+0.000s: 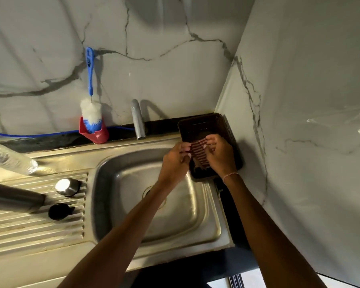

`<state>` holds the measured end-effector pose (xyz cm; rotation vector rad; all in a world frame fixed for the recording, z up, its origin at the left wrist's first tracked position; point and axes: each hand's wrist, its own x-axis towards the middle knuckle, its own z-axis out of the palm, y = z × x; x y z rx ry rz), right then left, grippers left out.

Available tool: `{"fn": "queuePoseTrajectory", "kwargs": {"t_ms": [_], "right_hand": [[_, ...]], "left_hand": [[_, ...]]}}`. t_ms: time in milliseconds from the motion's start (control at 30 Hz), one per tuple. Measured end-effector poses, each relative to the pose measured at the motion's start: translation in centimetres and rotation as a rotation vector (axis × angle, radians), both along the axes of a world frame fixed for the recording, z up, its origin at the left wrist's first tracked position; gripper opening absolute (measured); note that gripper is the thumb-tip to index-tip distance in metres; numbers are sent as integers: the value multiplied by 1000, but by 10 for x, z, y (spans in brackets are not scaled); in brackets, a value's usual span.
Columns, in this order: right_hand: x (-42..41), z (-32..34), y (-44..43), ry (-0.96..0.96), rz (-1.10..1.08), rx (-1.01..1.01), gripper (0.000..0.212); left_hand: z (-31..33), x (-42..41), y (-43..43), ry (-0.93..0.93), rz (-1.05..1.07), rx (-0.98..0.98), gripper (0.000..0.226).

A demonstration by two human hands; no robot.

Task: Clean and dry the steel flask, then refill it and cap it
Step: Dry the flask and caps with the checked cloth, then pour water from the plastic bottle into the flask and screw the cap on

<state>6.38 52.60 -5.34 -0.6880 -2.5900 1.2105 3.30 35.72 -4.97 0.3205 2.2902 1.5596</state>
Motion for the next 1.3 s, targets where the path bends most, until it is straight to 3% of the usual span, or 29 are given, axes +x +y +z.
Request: {"fn": "queuePoseTrajectory", "kwargs": {"t_ms": [167, 533, 733, 833, 933, 1033, 1167, 1300], "right_hand": [[20, 18, -70, 141, 98, -17, 23], [6, 2, -236, 72, 331, -60, 20], [-39, 15, -321, 54, 539, -87, 18], [-78, 26, -369, 89, 616, -81, 18], [-125, 31, -414, 84, 719, -47, 18], [-168, 34, -456, -17, 826, -57, 34], [-207, 22, -501, -140, 947, -5, 71], [-226, 2, -528, -116, 896, 24, 76]], "left_hand": [[-2, 10, -91, 74, 83, -99, 30], [16, 31, -274, 122, 377, -146, 33], [58, 26, -346, 291, 588, -61, 20], [82, 8, -391, 447, 709, -104, 14], [92, -34, -442, 452, 790, -154, 10], [87, -83, -485, 432, 726, -317, 13], [72, -136, -513, 418, 454, -653, 29], [61, -169, -506, 444, 187, -869, 49]]}}
